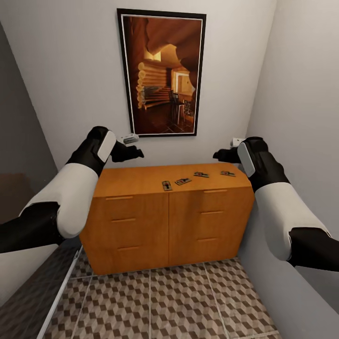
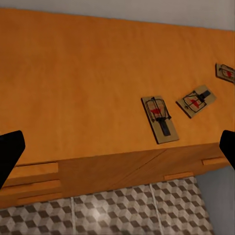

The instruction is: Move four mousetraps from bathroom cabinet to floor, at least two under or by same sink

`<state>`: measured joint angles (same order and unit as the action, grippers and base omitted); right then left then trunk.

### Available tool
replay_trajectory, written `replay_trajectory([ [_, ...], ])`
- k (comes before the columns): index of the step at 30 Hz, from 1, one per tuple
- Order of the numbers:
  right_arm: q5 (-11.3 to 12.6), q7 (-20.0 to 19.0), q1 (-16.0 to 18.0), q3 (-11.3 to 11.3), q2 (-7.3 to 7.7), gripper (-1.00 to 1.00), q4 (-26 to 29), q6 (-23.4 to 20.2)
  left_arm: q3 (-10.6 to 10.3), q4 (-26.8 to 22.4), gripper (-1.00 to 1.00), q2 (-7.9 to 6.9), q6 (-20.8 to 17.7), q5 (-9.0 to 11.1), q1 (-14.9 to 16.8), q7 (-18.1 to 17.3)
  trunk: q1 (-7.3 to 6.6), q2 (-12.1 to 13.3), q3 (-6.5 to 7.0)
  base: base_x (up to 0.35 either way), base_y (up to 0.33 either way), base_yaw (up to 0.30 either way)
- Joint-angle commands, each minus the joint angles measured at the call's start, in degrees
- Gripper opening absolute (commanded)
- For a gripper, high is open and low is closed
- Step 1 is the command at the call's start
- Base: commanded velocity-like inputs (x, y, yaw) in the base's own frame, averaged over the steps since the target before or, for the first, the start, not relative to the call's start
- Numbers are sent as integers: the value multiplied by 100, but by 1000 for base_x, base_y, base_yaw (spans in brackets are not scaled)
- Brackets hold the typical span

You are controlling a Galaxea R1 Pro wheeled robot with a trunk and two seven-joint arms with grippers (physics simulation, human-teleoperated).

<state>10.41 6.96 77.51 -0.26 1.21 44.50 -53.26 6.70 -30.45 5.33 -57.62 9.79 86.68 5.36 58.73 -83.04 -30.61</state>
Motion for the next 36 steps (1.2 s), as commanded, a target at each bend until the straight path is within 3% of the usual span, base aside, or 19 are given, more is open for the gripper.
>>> replay_trajectory([
  [1, 60, 71, 5, 0, 1, 100, 2, -41, 33, 2, 100, 8, -25, 57, 2, 55, 0, -3, -6, 0, 0, 0],
  [4, 59, 167, 3, 0, 2, 100, 0, -60, 36, 7, 100, 10, -28, 57, -9, 54, 0, -3, -6, 28, -11, 0],
  [12, 72, 862, 1, 0, -14, 100, 7, -81, 35, 104, 100, 13, -30, 58, -27, 53, 0, -3, -6, 182, -146, 0],
  [22, 133, 979, 1, -2, -16, 100, 10, -102, 33, 197, 100, 20, -30, 53, -29, 56, 0, -3, -6, 75, -68, 0],
  [27, 354, 975, 1, -14, -22, 100, 7, -105, 33, 201, 100, 28, -30, 50, -29, 58, 0, -3, -6, 6, -5, 0],
  [36, 1026, 982, 1, -15, -12, 100, -3, -106, 41, 398, 100, 42, -25, 51, -29, 62, 0, -3, -6, 111, -23, 0],
])
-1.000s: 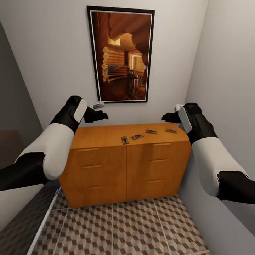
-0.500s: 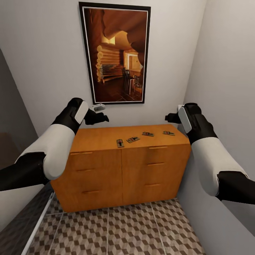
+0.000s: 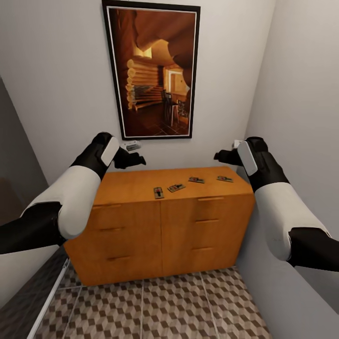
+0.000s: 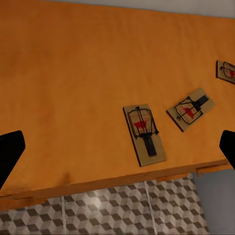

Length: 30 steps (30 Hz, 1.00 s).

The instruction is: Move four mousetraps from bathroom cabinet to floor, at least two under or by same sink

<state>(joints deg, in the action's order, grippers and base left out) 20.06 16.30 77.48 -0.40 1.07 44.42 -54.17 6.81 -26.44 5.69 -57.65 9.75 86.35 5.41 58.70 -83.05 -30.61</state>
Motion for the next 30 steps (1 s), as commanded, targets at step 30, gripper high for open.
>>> replay_trajectory([
  [30, 181, 57, 4, 4, -23, 100, -185, -333, 70, 1367, 100, 77, -35, 733, 5, 44, 2, -3, -6, 172, -68, 0],
])
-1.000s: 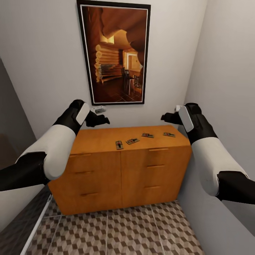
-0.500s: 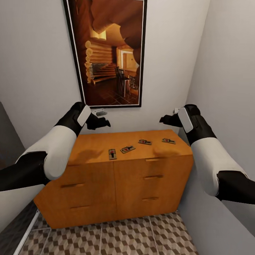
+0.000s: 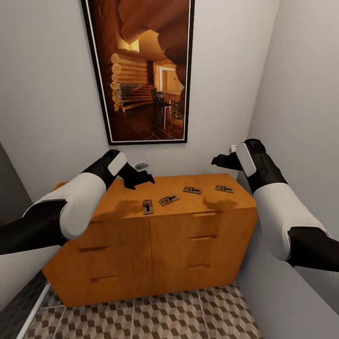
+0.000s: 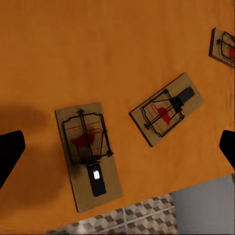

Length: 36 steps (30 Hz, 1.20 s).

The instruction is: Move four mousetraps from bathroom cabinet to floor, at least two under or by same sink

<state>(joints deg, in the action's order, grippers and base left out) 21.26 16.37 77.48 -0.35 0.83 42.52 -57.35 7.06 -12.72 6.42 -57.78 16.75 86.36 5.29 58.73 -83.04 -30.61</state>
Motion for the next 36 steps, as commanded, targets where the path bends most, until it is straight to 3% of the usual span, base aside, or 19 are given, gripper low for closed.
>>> replay_trajectory([
  [1, 61, 50, 4, -1, -3, 100, 4, -18, 44, 85, 100, 1, -23, 245, 3, 59, 0, -3, -6, 3, -1, 0],
  [5, 62, 46, -8, -1, -17, 100, 6, -15, 39, 222, 100, -17, -17, 587, 3, 65, 0, -3, -6, 1, -1, 0],
  [10, 80, 48, -28, 0, -60, 100, 4, -8, 34, 277, 100, -21, -15, 715, 3, 74, 0, -3, -6, 0, 0, 0],
  [18, 80, 57, -41, 0, -157, 100, 20, -5, 31, 296, 100, -17, -20, 752, 3, 77, 0, -3, -6, 0, 0, 0],
  [36, 80, 59, -41, 7, -188, 100, 59, -5, -2, 467, 100, -31, 23, 743, -4, 90, 0, -3, -6, 0, 0, 0],
])
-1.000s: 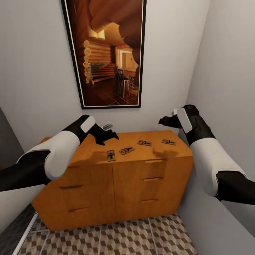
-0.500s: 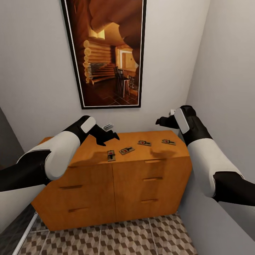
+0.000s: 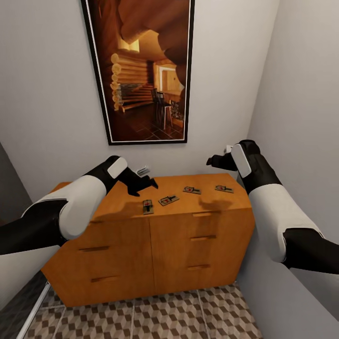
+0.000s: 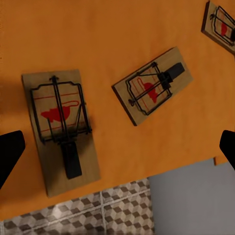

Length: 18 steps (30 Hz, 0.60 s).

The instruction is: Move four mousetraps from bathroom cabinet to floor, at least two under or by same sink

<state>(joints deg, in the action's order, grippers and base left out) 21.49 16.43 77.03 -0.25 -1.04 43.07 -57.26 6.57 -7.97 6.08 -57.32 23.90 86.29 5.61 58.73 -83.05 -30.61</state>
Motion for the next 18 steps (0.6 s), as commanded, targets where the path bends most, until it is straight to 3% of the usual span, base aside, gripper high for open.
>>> replay_trajectory([
  [1, 57, 54, 1, -2, -2, 100, 3, -13, 46, 7, 100, -2, -20, 24, 2, 60, 0, -3, -6, 0, 0, 0],
  [7, 57, 54, -2, -2, -5, 100, -11, -13, 46, 12, 100, -8, -16, 20, 2, 254, 0, -3, -6, 0, 0, 0],
  [18, 57, 54, -4, 0, -35, 100, -24, 1, 77, -329, 100, 86, -31, 74, 9, 1780, 0, -3, -6, 0, 0, 0],
])
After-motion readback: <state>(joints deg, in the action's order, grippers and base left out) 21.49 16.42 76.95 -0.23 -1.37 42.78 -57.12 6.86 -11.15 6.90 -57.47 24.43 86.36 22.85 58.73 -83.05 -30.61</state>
